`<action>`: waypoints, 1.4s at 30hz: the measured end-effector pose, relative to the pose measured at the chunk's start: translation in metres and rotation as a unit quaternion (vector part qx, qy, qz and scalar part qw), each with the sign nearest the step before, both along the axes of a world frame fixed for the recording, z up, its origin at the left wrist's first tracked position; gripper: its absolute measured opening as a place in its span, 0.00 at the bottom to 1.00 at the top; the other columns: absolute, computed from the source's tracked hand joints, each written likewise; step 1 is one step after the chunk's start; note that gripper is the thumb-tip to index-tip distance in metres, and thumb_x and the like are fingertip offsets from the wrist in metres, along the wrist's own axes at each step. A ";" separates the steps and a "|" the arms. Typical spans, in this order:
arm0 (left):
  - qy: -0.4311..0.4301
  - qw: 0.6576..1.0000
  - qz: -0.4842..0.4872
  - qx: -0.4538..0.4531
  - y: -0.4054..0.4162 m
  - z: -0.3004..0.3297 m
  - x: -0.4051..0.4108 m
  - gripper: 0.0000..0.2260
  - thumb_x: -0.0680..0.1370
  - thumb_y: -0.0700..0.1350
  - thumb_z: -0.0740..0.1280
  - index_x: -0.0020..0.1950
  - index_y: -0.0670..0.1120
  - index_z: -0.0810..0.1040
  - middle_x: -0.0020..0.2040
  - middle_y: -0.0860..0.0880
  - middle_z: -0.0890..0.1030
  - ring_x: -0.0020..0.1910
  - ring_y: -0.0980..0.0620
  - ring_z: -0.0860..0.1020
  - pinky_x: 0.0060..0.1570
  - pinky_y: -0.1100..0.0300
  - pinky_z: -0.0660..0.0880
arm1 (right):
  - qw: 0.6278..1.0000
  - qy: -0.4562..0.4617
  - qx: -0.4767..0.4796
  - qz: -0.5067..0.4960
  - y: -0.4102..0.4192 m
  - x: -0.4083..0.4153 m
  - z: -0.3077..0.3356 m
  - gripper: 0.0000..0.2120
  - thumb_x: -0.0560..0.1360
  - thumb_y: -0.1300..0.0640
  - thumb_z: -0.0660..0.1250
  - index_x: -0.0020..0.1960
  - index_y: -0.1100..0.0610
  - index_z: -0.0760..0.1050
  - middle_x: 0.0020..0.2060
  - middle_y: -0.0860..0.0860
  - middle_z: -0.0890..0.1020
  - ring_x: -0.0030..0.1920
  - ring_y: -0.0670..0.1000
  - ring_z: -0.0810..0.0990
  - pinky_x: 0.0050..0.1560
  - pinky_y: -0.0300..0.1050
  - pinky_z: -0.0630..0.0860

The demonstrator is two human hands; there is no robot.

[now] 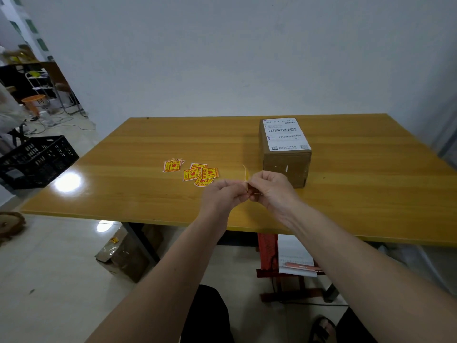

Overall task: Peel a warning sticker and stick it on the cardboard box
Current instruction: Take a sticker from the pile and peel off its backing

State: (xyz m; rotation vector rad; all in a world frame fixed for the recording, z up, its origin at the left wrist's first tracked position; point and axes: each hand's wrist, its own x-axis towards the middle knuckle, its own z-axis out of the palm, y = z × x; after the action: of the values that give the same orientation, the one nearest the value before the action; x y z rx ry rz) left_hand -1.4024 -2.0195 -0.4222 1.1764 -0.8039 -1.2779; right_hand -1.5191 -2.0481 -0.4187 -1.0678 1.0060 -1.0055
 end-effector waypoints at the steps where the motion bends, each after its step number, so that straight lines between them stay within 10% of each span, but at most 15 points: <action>1: 0.011 1.000 -0.005 0.001 0.000 0.000 0.000 0.05 0.74 0.32 0.65 0.39 0.37 0.77 0.38 0.40 0.78 0.38 0.49 0.79 0.42 0.63 0.80 | 1.000 -0.001 -0.001 0.001 0.000 -0.001 0.000 0.08 0.72 0.68 0.66 0.35 0.61 0.73 0.30 0.55 0.74 0.32 0.49 0.73 0.34 0.39 0.73; 17: 0.029 0.999 0.006 0.012 0.001 -0.003 -0.003 0.04 0.75 0.34 0.66 0.42 0.38 0.78 0.39 0.41 0.79 0.39 0.50 0.79 0.39 0.65 0.81 | 0.998 0.018 -0.042 -0.034 0.004 -0.003 -0.006 0.11 0.71 0.62 0.71 0.46 0.70 0.80 0.40 0.61 0.82 0.40 0.53 0.81 0.49 0.50 0.80; 42: 0.024 0.996 0.076 0.042 -0.008 -0.008 0.006 0.01 0.75 0.37 0.68 0.43 0.39 0.78 0.41 0.43 0.79 0.41 0.51 0.78 0.43 0.64 0.79 | 0.994 0.072 -0.031 -0.079 -0.002 -0.015 -0.005 0.06 0.75 0.65 0.66 0.41 0.65 0.80 0.35 0.55 0.81 0.36 0.49 0.79 0.43 0.43 0.81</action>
State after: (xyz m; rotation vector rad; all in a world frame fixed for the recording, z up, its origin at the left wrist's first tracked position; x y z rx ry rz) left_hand -1.3964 -2.0272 -0.4303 1.2459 -0.6178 -1.2189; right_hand -1.5337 -2.0501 -0.4235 -1.1378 1.1980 -1.1055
